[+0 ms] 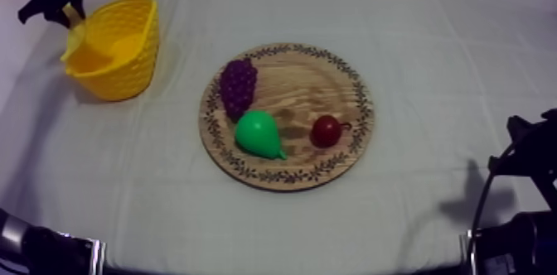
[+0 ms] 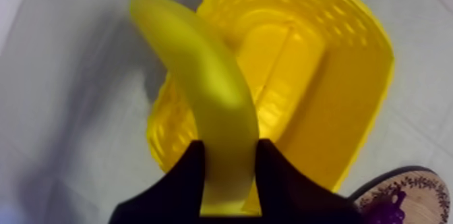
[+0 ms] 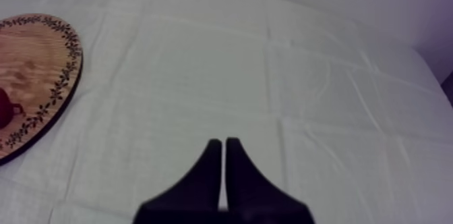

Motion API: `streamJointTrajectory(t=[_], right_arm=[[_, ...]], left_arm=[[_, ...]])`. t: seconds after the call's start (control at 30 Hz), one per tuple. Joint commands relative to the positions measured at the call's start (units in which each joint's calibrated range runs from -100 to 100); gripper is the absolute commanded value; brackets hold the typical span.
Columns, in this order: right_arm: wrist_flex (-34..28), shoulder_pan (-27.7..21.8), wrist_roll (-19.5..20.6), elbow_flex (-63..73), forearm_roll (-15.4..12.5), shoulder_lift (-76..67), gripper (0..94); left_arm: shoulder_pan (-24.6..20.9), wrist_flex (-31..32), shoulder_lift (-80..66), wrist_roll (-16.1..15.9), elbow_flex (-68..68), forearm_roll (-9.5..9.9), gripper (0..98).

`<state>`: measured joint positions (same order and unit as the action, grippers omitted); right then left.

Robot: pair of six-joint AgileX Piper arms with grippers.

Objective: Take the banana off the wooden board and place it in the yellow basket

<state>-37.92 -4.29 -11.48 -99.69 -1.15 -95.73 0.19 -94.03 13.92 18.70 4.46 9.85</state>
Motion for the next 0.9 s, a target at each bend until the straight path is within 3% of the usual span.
streamJointTrajectory(t=[0.0, 0.87], right_arm=[[0.0, 0.0, 0.0, 0.0, 0.0, 0.0, 0.3], [0.0, 0.0, 0.0, 0.0, 0.0, 0.0, 0.3]], left_arm=[[0.1, 0.9, 1.1, 0.1, -0.1, -0.12, 27.3], [2.1, 11.1, 17.6, -0.1, 5.2, -2.66, 27.4]])
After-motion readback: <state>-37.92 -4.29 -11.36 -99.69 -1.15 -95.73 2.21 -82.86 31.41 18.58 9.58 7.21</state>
